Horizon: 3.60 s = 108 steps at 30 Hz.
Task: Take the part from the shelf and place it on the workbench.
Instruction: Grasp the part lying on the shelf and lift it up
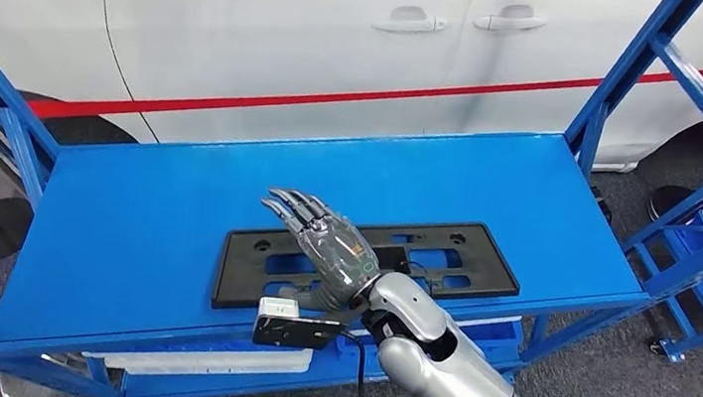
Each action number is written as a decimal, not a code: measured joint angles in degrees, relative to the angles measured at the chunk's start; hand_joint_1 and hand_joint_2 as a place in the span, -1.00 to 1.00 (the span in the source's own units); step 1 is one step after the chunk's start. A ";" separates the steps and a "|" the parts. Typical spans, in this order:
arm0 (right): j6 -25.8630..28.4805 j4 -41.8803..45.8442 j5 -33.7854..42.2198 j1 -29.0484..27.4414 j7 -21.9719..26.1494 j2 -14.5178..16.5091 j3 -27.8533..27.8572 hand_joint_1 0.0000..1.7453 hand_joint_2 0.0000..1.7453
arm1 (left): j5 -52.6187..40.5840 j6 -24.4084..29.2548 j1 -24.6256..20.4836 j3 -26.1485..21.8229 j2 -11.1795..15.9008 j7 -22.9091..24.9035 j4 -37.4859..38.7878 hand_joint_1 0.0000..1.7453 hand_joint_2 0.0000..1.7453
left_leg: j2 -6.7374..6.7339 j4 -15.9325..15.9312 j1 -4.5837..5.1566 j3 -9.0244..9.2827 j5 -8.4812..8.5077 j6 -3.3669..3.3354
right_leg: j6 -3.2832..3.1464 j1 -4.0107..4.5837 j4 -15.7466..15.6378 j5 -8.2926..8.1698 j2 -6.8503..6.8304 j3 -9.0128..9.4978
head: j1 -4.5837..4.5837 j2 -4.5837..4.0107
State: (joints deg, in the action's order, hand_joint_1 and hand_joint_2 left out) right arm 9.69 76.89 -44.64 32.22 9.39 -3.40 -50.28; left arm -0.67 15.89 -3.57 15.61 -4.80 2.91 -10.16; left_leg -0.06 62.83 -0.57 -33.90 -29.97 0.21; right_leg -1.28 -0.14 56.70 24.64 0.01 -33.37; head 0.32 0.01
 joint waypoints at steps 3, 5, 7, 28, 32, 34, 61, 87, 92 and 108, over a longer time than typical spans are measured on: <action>-0.44 -0.53 -1.58 0.21 -1.11 -0.01 -0.68 -1.00 1.00 | -0.09 -0.01 0.09 0.00 0.07 0.01 0.00 -1.00 -1.00 | 0.02 10.08 -0.11 -4.71 -4.18 0.41 | -0.22 0.11 0.07 0.01 -0.05 -0.06 | 0.03 0.00; -1.74 -1.09 -4.41 0.50 -3.05 -0.01 -1.34 -1.00 1.00 | -0.23 -0.04 0.13 0.00 0.16 0.02 0.00 -1.00 -1.00 | 0.00 10.14 -0.24 -4.95 -2.70 0.71 | -0.16 0.04 0.42 0.15 0.03 -0.18 | 0.03 0.00; -3.83 -1.86 -7.16 1.40 -4.94 -0.01 -2.15 -1.00 1.00 | -0.34 -0.13 0.01 0.00 0.31 0.02 0.00 -1.00 -1.00 | 0.00 3.37 -0.51 -1.94 1.19 0.92 | 0.21 -0.08 1.10 0.48 0.19 -0.35 | 0.03 0.00; -11.56 -8.36 -7.45 10.33 -5.24 -0.04 -6.61 -1.00 1.00 | -0.03 -0.79 -0.42 -0.52 0.39 0.45 0.00 -1.00 -1.00 | 0.21 -3.66 -0.26 -0.30 4.44 -0.06 | 1.02 0.16 1.65 0.99 0.23 -0.52 | -0.02 0.00; -11.61 -8.61 -6.82 11.00 -5.31 -0.01 -7.32 -1.00 1.00 | -0.32 -0.54 -0.39 -0.53 0.41 0.30 0.00 -1.00 -1.00 | 0.19 5.52 -0.23 -4.24 -1.35 0.54 | 0.08 -0.08 0.80 0.22 0.00 -0.57 | 0.11 0.00; -11.62 -8.79 -6.67 11.04 -5.36 -0.01 -7.74 -1.00 1.00 | -0.36 -0.54 -0.27 -0.52 0.41 0.27 0.00 -1.00 -1.00 | 0.18 11.66 -0.24 -6.74 -3.57 0.72 | -0.06 0.06 0.92 0.16 -0.03 -0.78 | 0.14 0.00; -11.37 -8.84 -6.11 11.86 -6.40 -0.62 -8.91 -1.00 1.00 | -0.46 -1.34 -0.39 -0.59 0.43 0.55 0.00 -1.00 -1.00 | 0.14 -0.09 -0.19 -1.26 0.95 0.35 | 0.29 -0.26 0.93 -0.09 -0.03 -0.79 | 0.13 0.01; -14.22 -9.34 -4.75 13.55 -6.44 -0.73 -9.94 -1.00 1.00 | -1.04 -0.45 -0.76 -0.90 0.45 0.03 0.00 -1.00 -1.00 | 0.20 -3.21 -0.25 0.49 3.13 -0.72 | 2.17 0.01 3.20 1.12 0.06 -1.73 | 0.06 0.01; -16.51 -12.00 -3.04 15.22 -6.43 0.08 -10.64 -1.00 1.00 | -1.20 -0.08 -0.96 -0.92 0.51 0.01 0.00 -1.00 -1.00 | 0.14 1.64 -0.29 -1.73 -0.16 0.48 | 0.37 -0.31 1.54 0.28 -0.11 -1.32 | 0.14 0.00; -9.34 -36.58 -7.61 20.59 -13.36 5.33 -12.65 -1.00 1.00 | -2.38 -0.17 -1.16 -0.92 0.92 0.48 0.00 -1.00 -1.00 | 0.34 -3.35 -0.37 -0.32 4.33 -1.84 | 2.67 -0.08 10.66 5.33 0.04 -5.60 | 0.01 0.00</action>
State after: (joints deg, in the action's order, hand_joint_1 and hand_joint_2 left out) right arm 0.35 40.31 -52.24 52.81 -3.97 1.93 -62.93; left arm -3.05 15.72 -4.72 14.68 -3.89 3.38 -10.16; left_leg 0.28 59.48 -0.94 -34.22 -25.64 -1.63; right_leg 1.39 -0.22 67.36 29.97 0.05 -38.97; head 0.33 0.00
